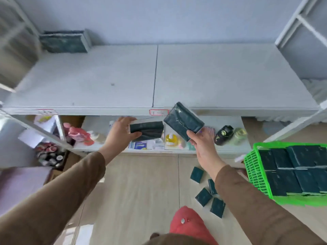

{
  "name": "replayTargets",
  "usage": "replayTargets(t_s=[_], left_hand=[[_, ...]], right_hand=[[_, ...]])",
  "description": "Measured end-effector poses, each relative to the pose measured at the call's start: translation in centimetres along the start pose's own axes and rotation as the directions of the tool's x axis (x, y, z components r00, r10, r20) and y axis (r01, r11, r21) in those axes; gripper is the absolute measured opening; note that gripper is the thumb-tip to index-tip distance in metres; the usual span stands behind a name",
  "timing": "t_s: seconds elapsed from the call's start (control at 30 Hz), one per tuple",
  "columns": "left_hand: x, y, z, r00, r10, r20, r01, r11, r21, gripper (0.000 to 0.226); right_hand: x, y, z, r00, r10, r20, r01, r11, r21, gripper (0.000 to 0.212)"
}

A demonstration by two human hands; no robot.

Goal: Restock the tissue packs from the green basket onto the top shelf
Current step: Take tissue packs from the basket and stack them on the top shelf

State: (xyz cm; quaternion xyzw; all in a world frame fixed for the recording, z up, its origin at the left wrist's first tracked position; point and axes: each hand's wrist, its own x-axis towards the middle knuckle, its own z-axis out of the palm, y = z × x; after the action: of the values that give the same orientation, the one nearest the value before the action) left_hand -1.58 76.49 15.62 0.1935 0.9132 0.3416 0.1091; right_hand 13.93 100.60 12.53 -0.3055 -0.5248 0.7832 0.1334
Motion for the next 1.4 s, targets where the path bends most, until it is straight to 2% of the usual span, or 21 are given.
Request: replayTargets(t_s=[0.2, 0.43, 0.67, 0.87, 1.07, 1.27, 1.4], left_hand=[[4.9, -7.8, -11.4, 0.980, -0.065, -0.187, 0.059, 0.998, -0.036, 0.043], [14.5, -15.0, -19.6, 0.967, -0.094, -0.238, 0.079, 0.994, -0.072, 0.039], [25.2, -21.4, -27.9, 0.940, -0.187, -0.286, 0.162, 0.981, -0.109, 0.043], [34.1, -27.4, -33.7, 0.951, -0.172, -0.256, 0.154, 0.984, -0.091, 0.038], [43.4, -32.2, -38.5, 0.980, -0.134, -0.149, 0.121, 0.988, -0.096, 0.037], [49.1, -34.1, -39.2, 0.996, -0.086, -0.038, 0.080, 0.987, -0.142, 0.034], [51.1, -35.0, -38.7, 0.994, -0.080, -0.074, 0.068, 0.987, -0.146, 0.037]], right_hand=[[5.4, -0.7, 13.2, 0.997, -0.008, 0.078, 0.018, 0.992, -0.124, 0.037], [15.4, -1.1, 25.1, 0.985, -0.022, 0.172, 0.063, 0.970, -0.236, 0.038], [26.2, -2.0, 37.7, 0.972, -0.058, 0.228, 0.135, 0.932, -0.337, 0.032], [32.5, -1.2, 47.0, 0.967, -0.094, 0.236, 0.194, 0.874, -0.445, 0.032], [37.7, -0.6, 54.4, 0.974, -0.116, 0.195, 0.209, 0.792, -0.574, 0.034], [41.4, 0.1, 58.3, 0.981, -0.111, 0.159, 0.188, 0.734, -0.653, 0.030], [42.4, 0.7, 60.1, 0.985, -0.118, 0.126, 0.173, 0.720, -0.672, 0.031]])
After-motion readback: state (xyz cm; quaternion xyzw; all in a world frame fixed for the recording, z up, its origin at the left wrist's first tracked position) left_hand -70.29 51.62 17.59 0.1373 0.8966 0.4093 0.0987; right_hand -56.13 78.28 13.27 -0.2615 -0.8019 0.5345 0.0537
